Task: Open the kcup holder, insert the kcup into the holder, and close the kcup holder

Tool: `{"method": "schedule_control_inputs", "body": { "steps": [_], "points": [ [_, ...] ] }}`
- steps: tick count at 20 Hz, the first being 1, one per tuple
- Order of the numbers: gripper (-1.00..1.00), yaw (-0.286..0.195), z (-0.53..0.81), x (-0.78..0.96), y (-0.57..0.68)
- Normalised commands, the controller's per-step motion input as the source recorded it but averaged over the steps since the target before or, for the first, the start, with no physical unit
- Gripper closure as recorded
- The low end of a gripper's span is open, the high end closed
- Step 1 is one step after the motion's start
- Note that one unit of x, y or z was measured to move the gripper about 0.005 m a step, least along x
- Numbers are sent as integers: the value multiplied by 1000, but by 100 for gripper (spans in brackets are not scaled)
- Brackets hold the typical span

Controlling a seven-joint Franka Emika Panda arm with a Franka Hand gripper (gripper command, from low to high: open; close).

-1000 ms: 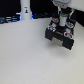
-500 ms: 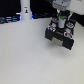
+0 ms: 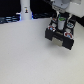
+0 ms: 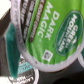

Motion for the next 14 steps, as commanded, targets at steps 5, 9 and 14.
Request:
{"method": "schedule_control_inputs", "body": {
  "steps": [5,9,14],
  "points": [
    [100,1,-277,54,1],
    [100,9,-198,19,29],
    [-100,55,-17,43,96]
  ]
}}
